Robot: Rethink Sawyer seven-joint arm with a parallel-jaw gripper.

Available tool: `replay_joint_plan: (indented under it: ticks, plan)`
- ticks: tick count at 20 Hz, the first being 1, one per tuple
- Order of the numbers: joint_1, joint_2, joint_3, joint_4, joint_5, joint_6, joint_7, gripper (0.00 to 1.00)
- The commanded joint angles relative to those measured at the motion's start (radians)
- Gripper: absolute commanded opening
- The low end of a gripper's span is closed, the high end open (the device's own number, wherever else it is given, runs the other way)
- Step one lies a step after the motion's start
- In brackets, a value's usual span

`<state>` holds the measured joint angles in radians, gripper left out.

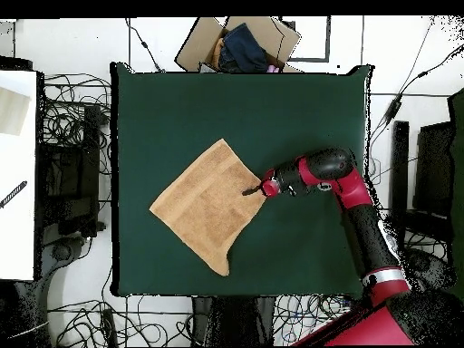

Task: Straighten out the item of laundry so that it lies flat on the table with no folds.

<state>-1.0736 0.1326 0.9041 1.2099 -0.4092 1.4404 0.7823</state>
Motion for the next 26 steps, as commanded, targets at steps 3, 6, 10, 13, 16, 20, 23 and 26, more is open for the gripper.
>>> replay_joint_plan:
  ticks: [3, 6, 10, 13, 16, 20, 23, 26]
  plan:
    - [0.004, -0.030, -0.098, -0.066, -0.050, 0.098, -0.168, 1.00]
    - [-0.021, -0.059, -0.097, -0.015, -0.048, 0.095, -0.143, 1.00]
    - [-0.031, -0.077, -0.099, 0.009, -0.042, 0.112, -0.127, 1.00]
    - [-0.035, -0.090, -0.097, 0.022, -0.044, 0.108, -0.119, 1.00]
    - [-0.031, -0.097, -0.100, 0.021, -0.049, 0.110, -0.115, 1.00]
    - [-0.026, -0.097, -0.102, 0.019, -0.052, 0.107, -0.118, 1.00]
    - [-0.026, -0.083, -0.106, 0.024, -0.053, 0.088, -0.119, 1.00]
    - [-0.030, -0.079, -0.108, 0.036, -0.057, 0.063, -0.123, 1.00]
